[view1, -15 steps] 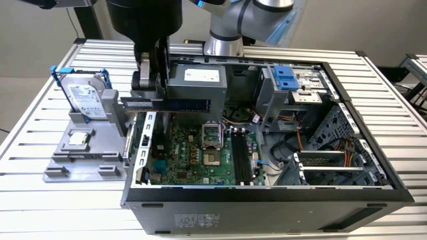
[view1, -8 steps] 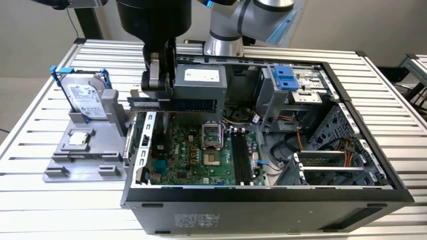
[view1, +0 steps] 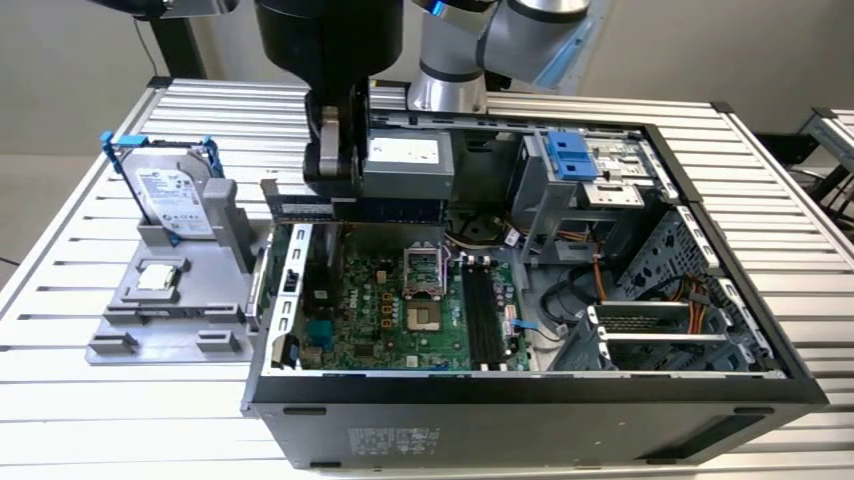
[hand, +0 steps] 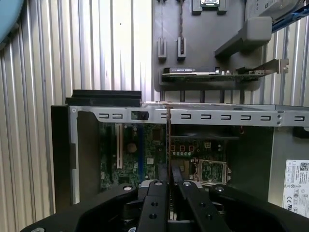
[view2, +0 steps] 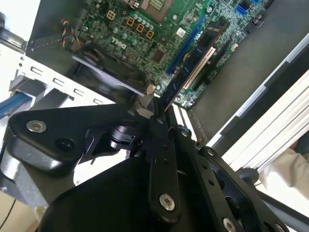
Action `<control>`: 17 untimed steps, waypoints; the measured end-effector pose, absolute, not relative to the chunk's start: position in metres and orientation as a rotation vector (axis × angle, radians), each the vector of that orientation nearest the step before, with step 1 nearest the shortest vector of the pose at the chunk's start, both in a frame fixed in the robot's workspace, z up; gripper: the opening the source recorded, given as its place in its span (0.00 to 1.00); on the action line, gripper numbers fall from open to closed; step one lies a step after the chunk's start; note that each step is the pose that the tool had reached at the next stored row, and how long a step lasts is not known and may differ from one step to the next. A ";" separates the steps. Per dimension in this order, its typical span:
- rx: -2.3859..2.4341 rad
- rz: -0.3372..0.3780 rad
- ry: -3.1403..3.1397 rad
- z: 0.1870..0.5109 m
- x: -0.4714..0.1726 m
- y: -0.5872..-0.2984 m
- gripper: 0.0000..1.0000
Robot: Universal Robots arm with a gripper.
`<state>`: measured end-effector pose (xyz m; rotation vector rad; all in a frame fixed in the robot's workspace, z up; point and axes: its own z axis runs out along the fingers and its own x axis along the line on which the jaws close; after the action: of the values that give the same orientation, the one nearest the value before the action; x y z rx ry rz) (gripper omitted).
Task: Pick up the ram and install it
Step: 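Pick up the ram and move it above insertion slot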
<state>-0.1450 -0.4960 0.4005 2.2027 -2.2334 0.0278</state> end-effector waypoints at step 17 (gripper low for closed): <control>2.203 0.028 -2.234 0.400 -0.125 -0.496 0.00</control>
<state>-0.1248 -0.4960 0.4004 2.2028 -2.2336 0.0278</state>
